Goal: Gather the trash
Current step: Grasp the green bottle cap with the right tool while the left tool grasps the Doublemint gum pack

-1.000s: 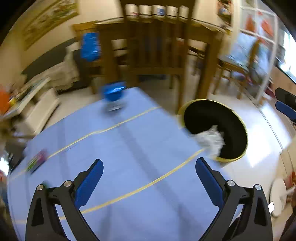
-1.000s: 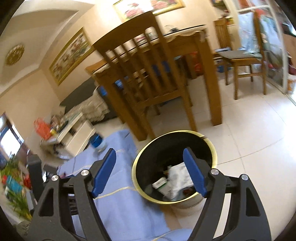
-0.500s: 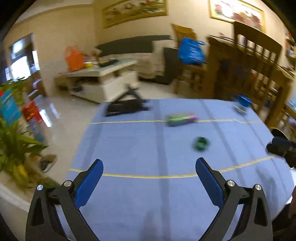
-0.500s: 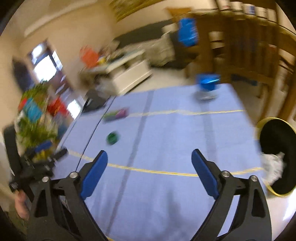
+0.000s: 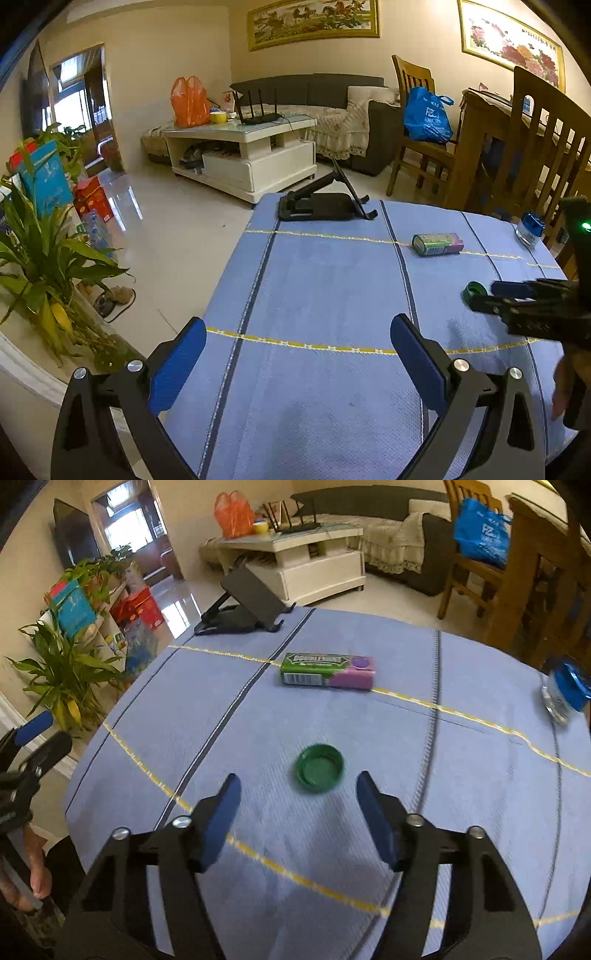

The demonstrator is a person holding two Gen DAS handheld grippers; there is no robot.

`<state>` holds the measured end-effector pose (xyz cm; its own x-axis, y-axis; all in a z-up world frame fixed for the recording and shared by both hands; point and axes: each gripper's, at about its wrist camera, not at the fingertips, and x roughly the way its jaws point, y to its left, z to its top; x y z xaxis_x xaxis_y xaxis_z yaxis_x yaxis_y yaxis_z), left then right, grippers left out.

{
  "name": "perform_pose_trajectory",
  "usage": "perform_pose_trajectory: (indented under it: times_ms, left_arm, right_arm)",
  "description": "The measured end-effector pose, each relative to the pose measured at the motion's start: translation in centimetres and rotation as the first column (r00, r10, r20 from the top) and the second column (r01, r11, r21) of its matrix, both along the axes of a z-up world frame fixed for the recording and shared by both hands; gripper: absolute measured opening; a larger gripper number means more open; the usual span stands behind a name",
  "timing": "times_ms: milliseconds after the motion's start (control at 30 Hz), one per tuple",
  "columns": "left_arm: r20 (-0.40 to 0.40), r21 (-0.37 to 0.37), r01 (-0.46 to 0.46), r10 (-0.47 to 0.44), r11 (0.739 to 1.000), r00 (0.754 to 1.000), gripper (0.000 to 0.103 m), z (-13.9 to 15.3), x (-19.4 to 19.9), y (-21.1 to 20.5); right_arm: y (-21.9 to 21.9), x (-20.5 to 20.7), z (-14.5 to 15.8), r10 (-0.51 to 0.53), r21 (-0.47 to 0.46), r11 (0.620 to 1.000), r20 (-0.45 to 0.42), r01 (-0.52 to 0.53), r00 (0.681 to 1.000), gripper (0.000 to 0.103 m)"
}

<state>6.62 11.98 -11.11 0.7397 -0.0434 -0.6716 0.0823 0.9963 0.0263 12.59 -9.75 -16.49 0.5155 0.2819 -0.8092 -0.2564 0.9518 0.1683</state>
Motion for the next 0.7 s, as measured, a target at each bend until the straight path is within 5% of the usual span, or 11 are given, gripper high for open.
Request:
perform_pose_trajectory:
  times_ms: [167,267,300,433,533,600,700]
  left_arm:
    - [-0.005,0.001,0.005,-0.005,1.0,1.0,0.097,-0.4,0.2,-0.2]
    - [-0.006,0.006,0.016,-0.016,1.0,1.0,0.096,-0.5,0.5,-0.8]
    - [-0.01,0.007,0.026,-0.026,1.0,1.0,0.096,-0.6,0.7,-1.1]
    - [-0.025,-0.004,0.09,-0.09,0.996,0.996,0.096,-0.5,2.2,-3.3]
    - [-0.015,-0.07,0.212,-0.213,0.975,0.977,0.096,0.1,3.6,-5.5]
    - [-0.014,-0.132,0.334,-0.339,0.933,0.941,0.096,0.3,5.4,-7.4]
    - [-0.038,-0.079,0.37,-0.373,0.926,0.927,0.096,-0.2,8.8,-10.7]
  right_arm:
    - [0.4,1.7,-1.1,-0.015,-0.029,0.999,-0.018,0.015,1.0,0.051]
    - [0.9,1.7,-1.7,-0.016,-0.079,0.997,-0.008,0.015,1.0,0.042]
    - [0.8,1.6,-1.7,-0.018,-0.099,0.995,-0.001,0.018,1.0,0.032]
    - [-0.2,0.5,-1.6,-0.022,-0.063,0.998,-0.004,0.022,1.0,0.032]
    - [-2.6,-1.6,-0.8,-0.052,-0.002,0.999,0.005,0.052,0.999,0.032]
    - [-5.3,-3.6,-0.1,-0.091,0.052,0.995,0.014,0.09,0.996,0.032]
    - [-9.0,-5.7,0.5,-0.152,0.106,0.983,0.016,0.15,0.988,0.032]
